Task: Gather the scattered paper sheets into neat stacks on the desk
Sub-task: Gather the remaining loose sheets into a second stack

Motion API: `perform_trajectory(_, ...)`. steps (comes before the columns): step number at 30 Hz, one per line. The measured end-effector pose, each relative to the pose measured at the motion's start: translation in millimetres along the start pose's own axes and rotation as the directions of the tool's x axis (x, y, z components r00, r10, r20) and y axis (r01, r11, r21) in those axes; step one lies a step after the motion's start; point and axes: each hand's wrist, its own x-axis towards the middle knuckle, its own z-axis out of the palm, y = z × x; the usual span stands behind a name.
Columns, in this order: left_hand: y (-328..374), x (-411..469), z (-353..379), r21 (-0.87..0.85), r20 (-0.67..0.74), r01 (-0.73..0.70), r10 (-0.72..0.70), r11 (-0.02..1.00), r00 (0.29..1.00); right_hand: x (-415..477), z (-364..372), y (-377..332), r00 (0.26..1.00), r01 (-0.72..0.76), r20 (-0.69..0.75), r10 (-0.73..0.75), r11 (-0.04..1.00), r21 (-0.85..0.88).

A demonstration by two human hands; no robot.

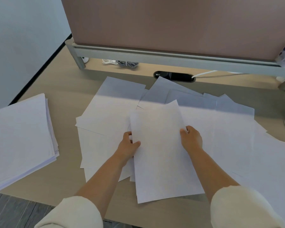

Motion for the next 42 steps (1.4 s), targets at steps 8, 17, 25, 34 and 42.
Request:
perform_trajectory(8, -6, 3, -16, 0.160, -0.183, -0.222, 0.250, 0.962, 0.951, -6, 6, -11, 1.000, -0.002, 0.017, -0.004, 0.951, 0.308)
perform_trajectory(17, 31, 41, -101, 0.020, -0.265, -0.257, 0.253, 0.966, 0.930, -18, 50, -60, 0.936, 0.026, 0.328, -0.130, 0.952, 0.304)
perform_trajectory(25, 36, 78, -176, 0.306, -0.270, -0.175, 0.262, 0.936, 0.927, -10, 105, -129, 0.970, -0.045, 0.232, -0.074, 0.883, 0.468)
perform_trajectory(34, 42, 142, -214, 0.579, -0.215, -0.069, 0.234, 0.813, 0.948, 8, 146, -171, 0.994, -0.088, 0.077, 0.075, 0.979, 0.181)
perform_trajectory(42, 64, 157, -218, 0.443, -0.182, -0.065, 0.160, 0.894, 0.970, 10, 153, -178, 0.988, -0.145, 0.075, 0.136, 0.980, 0.139)
